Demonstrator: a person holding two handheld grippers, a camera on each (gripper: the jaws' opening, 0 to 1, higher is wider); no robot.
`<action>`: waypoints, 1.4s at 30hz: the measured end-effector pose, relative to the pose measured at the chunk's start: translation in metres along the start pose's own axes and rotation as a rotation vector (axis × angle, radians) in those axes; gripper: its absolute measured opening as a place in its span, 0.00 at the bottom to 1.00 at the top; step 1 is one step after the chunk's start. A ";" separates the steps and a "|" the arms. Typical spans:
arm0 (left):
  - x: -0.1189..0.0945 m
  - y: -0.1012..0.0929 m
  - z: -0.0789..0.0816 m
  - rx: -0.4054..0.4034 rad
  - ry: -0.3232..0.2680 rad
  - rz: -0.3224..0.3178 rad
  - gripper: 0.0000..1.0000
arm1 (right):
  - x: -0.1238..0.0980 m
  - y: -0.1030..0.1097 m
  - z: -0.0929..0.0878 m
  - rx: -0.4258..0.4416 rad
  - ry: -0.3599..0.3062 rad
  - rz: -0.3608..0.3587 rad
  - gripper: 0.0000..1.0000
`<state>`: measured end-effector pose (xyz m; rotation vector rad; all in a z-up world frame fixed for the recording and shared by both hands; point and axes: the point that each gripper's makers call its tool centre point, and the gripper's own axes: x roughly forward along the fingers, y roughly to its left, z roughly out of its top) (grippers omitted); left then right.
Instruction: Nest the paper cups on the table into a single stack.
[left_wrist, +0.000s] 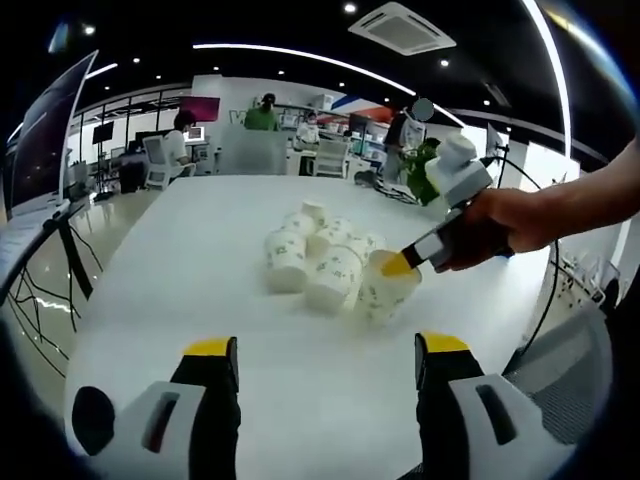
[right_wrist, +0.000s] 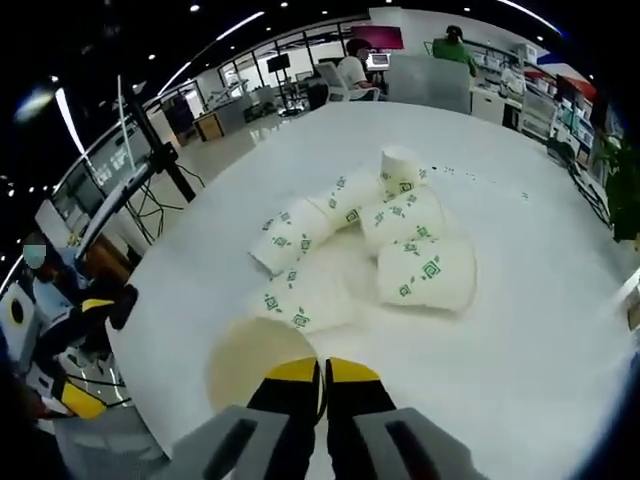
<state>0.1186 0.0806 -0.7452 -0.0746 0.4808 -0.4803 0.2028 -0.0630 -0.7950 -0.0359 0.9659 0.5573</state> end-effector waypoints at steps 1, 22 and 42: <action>0.000 0.000 0.000 0.001 0.001 0.000 0.70 | 0.000 0.006 -0.002 -0.001 0.001 0.010 0.00; 0.001 0.001 -0.003 0.003 0.006 -0.003 0.71 | 0.015 0.045 -0.003 -0.020 0.042 0.072 0.00; 0.001 0.001 -0.002 0.001 0.002 -0.001 0.71 | 0.019 0.059 -0.007 -0.058 0.056 0.088 0.00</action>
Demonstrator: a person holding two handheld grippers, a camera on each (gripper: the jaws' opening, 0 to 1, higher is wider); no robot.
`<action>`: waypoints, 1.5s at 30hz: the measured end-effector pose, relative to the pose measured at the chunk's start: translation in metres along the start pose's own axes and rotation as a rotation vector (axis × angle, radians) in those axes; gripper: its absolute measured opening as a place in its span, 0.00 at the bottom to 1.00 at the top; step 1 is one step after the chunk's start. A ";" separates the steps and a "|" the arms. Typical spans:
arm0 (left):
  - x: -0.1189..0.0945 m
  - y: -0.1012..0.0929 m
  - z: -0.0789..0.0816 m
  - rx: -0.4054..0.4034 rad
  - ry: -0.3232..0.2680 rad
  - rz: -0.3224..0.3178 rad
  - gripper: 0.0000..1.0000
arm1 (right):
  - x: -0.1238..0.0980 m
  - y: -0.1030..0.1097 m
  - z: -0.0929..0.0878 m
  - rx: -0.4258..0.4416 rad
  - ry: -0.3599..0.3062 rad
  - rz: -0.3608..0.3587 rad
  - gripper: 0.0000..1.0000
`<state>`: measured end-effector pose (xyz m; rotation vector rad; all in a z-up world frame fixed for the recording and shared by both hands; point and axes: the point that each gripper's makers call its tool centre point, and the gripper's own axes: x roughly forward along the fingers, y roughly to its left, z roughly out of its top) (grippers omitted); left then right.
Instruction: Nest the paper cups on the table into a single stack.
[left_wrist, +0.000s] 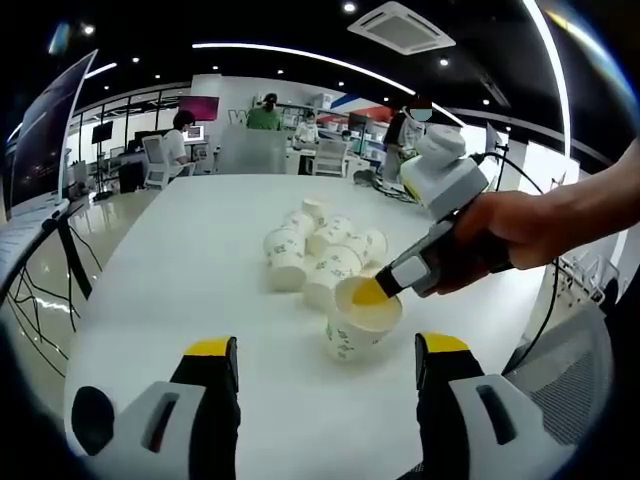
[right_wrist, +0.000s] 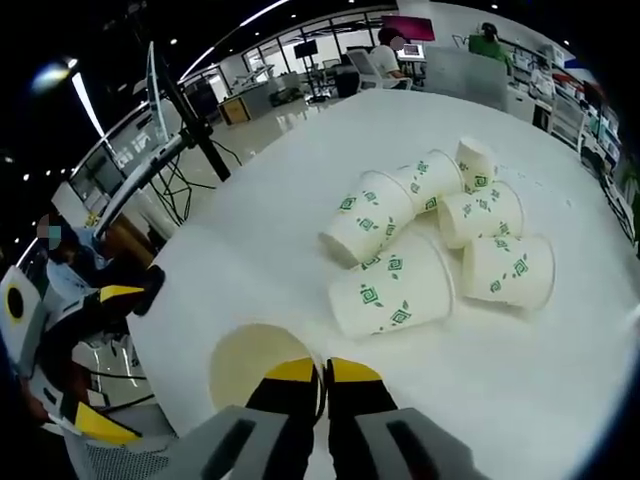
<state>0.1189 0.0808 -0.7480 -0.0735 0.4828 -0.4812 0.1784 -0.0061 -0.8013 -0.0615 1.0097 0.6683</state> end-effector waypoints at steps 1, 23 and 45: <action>0.000 0.000 0.000 0.000 0.000 0.000 0.71 | 0.000 0.000 0.000 -0.001 0.001 0.000 0.00; 0.000 -0.003 0.000 0.005 0.005 -0.007 0.70 | -0.005 -0.004 0.010 -0.007 -0.042 0.010 0.10; 0.000 -0.001 -0.001 0.008 0.005 -0.009 0.70 | -0.025 -0.028 0.049 -0.113 -0.195 0.023 0.43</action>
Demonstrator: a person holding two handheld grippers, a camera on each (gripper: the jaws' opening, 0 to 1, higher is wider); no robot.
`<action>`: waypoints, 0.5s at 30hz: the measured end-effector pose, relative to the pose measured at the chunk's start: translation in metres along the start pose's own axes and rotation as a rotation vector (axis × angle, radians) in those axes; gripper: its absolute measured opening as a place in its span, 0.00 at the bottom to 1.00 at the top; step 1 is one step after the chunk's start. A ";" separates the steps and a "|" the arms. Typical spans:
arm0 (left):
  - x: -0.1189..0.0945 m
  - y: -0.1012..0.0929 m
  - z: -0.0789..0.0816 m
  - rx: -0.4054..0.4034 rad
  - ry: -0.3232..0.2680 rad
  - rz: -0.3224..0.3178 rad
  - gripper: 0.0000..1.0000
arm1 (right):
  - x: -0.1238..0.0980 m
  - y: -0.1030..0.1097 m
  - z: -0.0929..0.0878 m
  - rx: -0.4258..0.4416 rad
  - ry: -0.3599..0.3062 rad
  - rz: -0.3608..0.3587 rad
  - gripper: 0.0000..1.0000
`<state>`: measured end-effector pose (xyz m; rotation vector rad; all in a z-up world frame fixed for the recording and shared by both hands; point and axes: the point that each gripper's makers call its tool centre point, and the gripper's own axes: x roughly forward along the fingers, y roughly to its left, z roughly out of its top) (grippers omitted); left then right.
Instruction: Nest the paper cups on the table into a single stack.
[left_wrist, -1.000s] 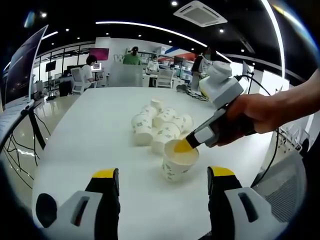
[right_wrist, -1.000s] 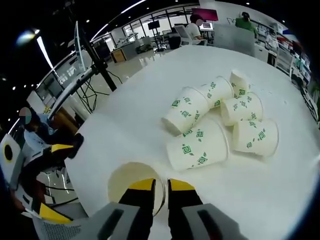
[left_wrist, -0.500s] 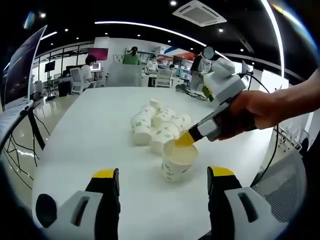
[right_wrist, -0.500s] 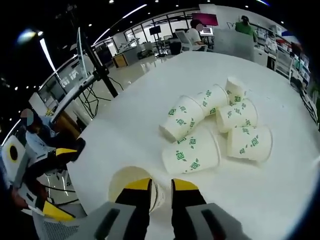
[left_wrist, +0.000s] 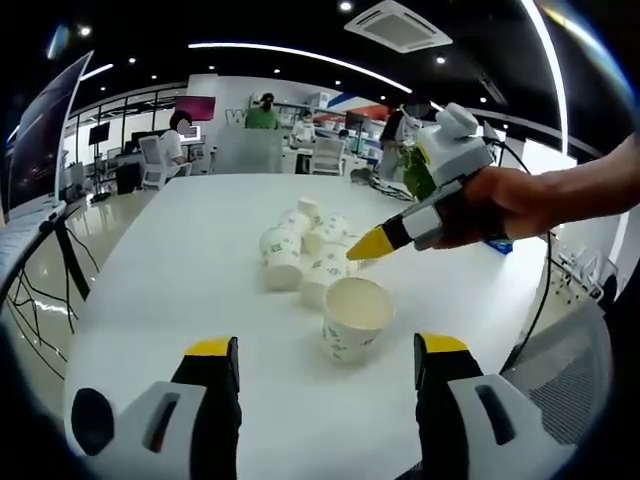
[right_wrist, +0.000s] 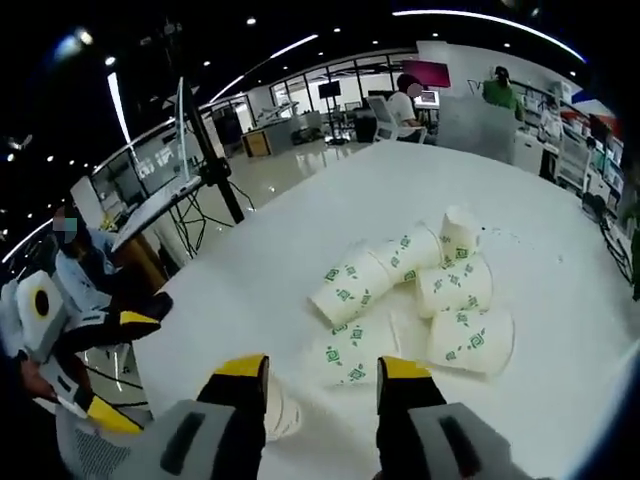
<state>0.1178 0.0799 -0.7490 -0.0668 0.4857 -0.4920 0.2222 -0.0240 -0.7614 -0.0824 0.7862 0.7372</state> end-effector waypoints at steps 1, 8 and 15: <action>0.000 0.000 0.000 0.000 0.000 0.000 0.69 | -0.002 -0.002 0.000 0.003 -0.001 -0.004 0.42; -0.001 -0.001 0.001 0.000 0.002 0.002 0.69 | -0.005 -0.025 0.000 0.036 -0.006 -0.036 0.44; -0.001 -0.001 0.001 -0.004 0.001 0.006 0.68 | -0.015 -0.050 -0.004 0.058 -0.005 -0.069 0.44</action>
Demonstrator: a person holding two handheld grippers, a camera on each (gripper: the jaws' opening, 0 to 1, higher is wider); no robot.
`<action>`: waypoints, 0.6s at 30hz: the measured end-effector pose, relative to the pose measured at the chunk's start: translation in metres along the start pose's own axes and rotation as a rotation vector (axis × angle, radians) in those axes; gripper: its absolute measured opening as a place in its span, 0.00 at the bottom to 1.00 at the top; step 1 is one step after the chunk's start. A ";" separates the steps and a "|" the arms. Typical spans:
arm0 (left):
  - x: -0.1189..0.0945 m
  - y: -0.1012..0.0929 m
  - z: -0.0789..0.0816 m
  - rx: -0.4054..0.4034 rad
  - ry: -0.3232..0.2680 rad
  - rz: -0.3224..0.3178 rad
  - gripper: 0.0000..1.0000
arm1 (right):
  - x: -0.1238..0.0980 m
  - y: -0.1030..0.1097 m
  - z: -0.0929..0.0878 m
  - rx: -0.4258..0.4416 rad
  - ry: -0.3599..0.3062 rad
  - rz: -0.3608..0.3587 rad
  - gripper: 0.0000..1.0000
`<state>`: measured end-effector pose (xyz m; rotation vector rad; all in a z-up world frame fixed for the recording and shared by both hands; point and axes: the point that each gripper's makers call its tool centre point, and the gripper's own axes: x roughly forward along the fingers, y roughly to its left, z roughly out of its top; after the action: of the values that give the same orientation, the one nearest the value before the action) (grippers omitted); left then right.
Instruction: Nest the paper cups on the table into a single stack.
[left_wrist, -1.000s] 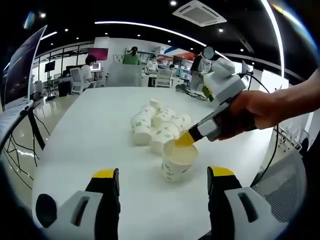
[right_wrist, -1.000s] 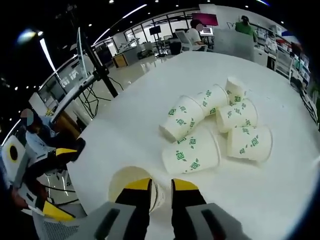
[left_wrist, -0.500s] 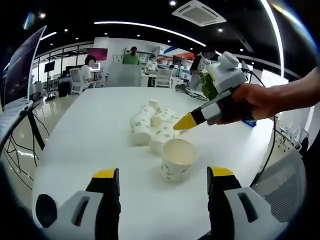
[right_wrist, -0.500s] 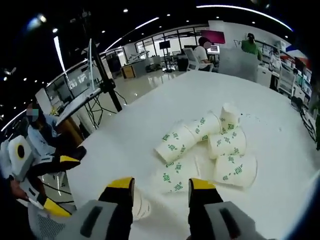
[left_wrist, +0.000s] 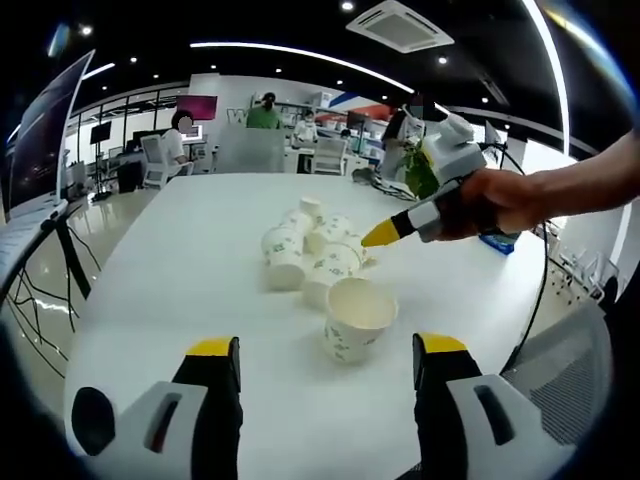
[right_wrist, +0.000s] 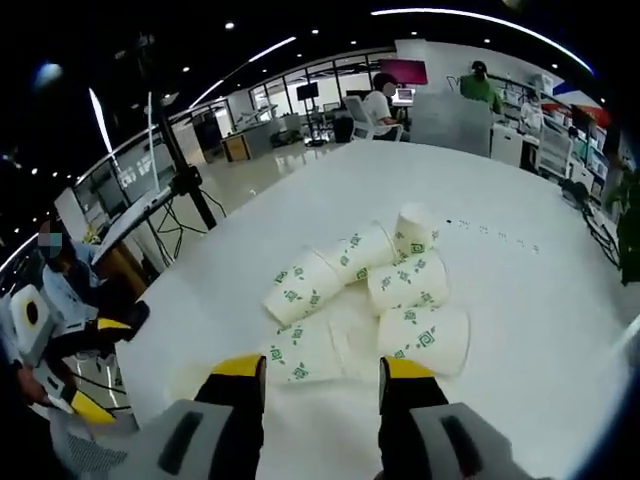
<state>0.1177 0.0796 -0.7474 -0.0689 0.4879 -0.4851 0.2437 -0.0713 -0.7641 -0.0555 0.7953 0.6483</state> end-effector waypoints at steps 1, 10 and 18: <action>0.000 0.000 0.000 -0.001 0.000 0.000 0.68 | 0.000 -0.003 0.000 -0.002 0.001 -0.001 0.44; 0.000 0.001 0.000 -0.004 0.001 0.004 0.68 | 0.001 -0.022 0.000 0.059 -0.007 0.000 0.44; 0.001 0.000 -0.002 -0.005 0.005 0.001 0.68 | 0.009 -0.018 0.004 0.056 -0.003 0.068 0.43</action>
<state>0.1179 0.0794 -0.7493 -0.0720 0.4941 -0.4832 0.2611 -0.0796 -0.7706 0.0236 0.8152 0.6896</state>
